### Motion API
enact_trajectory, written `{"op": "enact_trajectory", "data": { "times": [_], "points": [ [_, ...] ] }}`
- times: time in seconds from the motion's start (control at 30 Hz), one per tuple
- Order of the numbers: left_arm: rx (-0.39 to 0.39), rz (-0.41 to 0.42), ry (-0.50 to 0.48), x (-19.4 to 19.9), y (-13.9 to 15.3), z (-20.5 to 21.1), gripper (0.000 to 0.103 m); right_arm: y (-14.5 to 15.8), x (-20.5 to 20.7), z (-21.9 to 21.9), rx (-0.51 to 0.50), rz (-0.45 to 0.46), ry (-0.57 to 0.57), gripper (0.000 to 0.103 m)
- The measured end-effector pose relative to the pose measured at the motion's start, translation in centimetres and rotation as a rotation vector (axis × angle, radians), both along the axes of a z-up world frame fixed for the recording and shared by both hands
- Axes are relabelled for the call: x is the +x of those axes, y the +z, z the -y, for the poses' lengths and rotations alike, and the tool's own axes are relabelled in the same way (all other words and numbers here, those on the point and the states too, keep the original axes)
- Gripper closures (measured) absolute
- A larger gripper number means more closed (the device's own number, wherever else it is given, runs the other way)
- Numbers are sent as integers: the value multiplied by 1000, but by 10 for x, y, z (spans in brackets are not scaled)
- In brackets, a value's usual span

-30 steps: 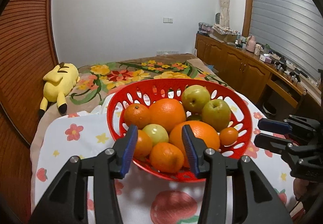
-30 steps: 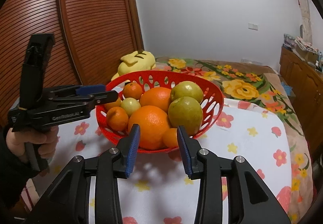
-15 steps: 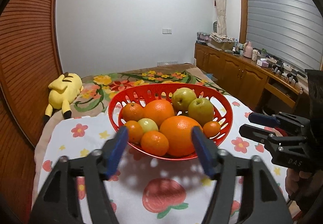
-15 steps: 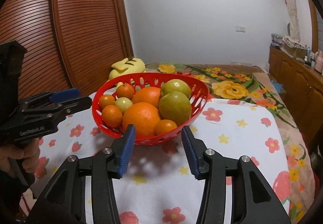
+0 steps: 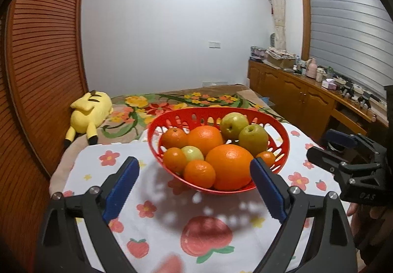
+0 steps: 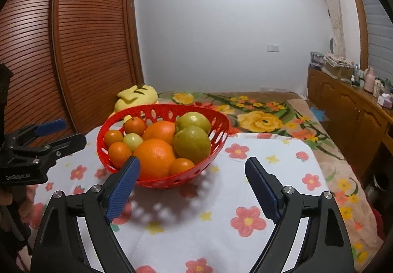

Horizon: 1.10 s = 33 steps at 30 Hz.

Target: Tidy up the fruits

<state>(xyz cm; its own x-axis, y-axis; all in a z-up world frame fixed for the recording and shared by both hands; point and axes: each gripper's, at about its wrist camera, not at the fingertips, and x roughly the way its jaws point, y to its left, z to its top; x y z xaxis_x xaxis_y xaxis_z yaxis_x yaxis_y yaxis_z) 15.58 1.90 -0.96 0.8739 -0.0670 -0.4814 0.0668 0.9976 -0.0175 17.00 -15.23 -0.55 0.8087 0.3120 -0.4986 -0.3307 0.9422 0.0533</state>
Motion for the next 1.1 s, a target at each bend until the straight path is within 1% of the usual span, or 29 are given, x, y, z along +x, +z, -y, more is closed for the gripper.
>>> {"op": "enact_trajectory", "data": {
  "times": [0.13, 0.6, 1.1],
  "points": [
    [-10, 12, -16, -9, 3, 1, 11, 4, -7, -2, -6, 18, -8, 12],
    [-13, 45, -17, -58, 24, 9, 11, 27, -43, 2, 21, 66, -26, 12],
    [-23, 53, 14, -98, 33, 3, 11, 37, -77, 11, 24, 99, -52, 12]
  ]
}}
